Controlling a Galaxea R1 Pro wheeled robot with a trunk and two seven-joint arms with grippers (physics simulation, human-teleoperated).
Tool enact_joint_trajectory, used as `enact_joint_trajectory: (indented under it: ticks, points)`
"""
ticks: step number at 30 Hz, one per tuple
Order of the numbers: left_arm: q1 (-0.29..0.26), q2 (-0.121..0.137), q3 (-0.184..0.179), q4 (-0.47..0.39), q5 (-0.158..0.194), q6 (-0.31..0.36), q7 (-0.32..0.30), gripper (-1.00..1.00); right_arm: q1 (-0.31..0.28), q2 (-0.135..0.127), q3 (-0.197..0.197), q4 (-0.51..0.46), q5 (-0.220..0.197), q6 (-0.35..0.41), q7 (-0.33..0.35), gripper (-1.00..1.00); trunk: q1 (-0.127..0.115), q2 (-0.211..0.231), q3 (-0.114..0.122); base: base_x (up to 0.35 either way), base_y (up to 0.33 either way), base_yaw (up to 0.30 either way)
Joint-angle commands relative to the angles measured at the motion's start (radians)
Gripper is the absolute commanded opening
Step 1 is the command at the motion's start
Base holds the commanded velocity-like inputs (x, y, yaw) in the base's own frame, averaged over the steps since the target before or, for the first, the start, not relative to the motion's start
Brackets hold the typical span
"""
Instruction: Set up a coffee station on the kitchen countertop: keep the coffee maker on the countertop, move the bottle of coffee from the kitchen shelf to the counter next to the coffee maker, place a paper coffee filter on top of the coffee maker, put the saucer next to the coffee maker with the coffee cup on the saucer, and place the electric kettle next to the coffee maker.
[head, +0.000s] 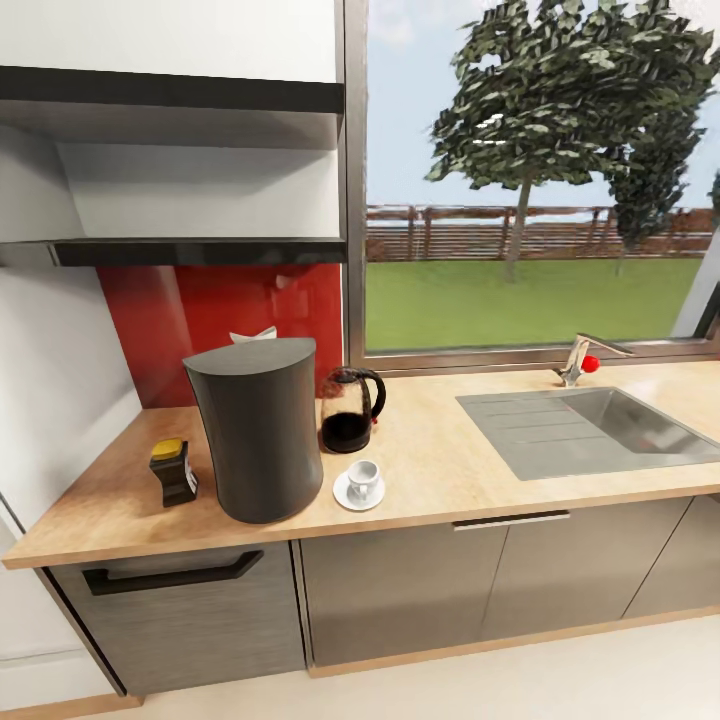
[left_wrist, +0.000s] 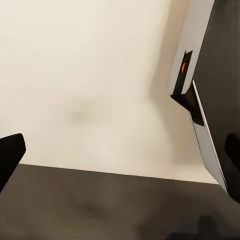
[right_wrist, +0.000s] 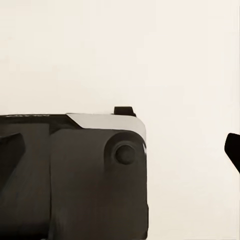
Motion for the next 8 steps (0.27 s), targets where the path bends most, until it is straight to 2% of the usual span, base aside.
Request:
enact_joint_trajectory:
  ticks: [1, 8]
  points:
    - [0.001, 0.000, 0.008, -0.003, -0.009, 0.004, -0.006, 1.00, -0.001, 0.000, 0.007, 0.001, -0.005, -0.017, -0.004, 1.00, 0.001, -0.002, -0.002, 0.000, 0.000, 0.000]
    - [0.003, 0.000, 0.010, -0.003, -0.008, 0.004, -0.006, 1.00, -0.001, -0.001, 0.008, 0.001, -0.005, -0.031, -0.004, 1.00, 0.001, -0.002, -0.002, 0.000, 0.000, 0.000]
